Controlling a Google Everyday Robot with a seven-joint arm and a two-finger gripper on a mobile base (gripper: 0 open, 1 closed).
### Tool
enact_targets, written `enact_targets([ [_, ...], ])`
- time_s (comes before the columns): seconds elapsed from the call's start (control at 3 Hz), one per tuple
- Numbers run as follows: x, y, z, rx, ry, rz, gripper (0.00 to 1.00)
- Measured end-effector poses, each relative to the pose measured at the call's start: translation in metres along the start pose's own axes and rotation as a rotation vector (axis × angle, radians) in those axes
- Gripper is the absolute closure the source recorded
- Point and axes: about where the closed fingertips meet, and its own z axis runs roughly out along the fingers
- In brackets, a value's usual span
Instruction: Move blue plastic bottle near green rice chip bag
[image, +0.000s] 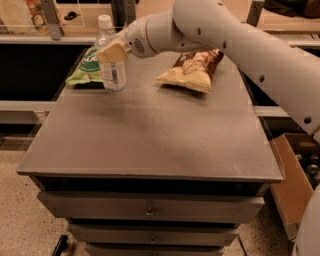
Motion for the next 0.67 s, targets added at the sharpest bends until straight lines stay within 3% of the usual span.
enact_targets([
  [0.67,-0.021,0.011,0.023,-0.013,0.019,-0.03,1.0],
])
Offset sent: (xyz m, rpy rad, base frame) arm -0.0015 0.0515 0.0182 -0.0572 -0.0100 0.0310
